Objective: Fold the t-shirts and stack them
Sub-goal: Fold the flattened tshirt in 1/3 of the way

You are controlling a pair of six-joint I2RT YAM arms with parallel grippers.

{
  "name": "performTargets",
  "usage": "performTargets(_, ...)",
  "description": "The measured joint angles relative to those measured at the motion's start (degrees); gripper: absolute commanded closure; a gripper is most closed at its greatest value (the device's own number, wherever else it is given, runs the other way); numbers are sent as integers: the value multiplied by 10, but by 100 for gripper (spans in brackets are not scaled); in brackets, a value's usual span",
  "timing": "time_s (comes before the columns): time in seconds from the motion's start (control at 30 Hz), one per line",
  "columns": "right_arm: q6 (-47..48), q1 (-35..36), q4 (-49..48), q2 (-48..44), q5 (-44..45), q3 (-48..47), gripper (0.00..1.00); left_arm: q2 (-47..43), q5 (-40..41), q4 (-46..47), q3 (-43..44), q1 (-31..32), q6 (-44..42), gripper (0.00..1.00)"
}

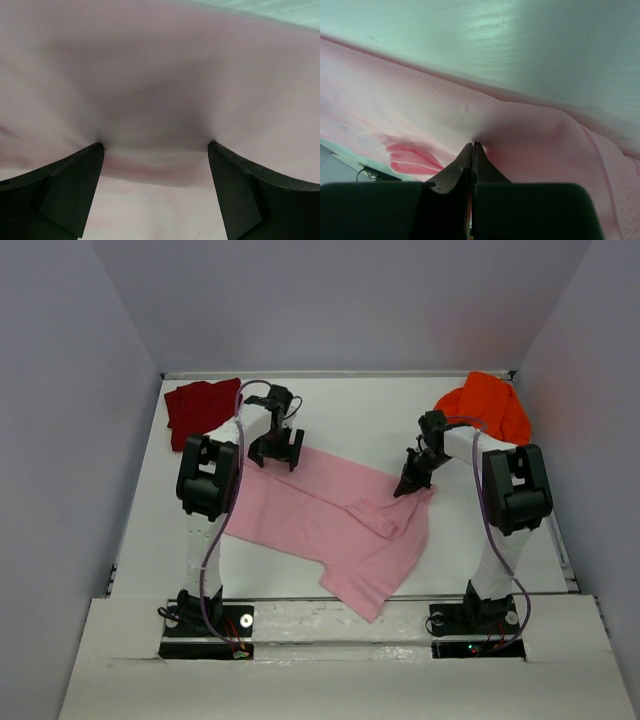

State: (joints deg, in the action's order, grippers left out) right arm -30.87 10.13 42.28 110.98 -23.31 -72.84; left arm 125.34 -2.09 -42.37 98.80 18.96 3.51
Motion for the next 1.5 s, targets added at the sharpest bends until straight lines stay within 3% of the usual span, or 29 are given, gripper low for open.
performTargets(0.33,19,-26,12,43,5,-68,100,-12,40,3,-21,14,50,1)
performTargets(0.9,50,-36,57,140,2,-202,100,-67,31,21,-111,68,99,1)
performTargets(1.27,71,-58,116,263,-5,-416,100,-72,39,16,-117,68,143,1)
performTargets(1.5,81,-68,130,283,-5,-455,100,-84,45,27,-135,63,175,1)
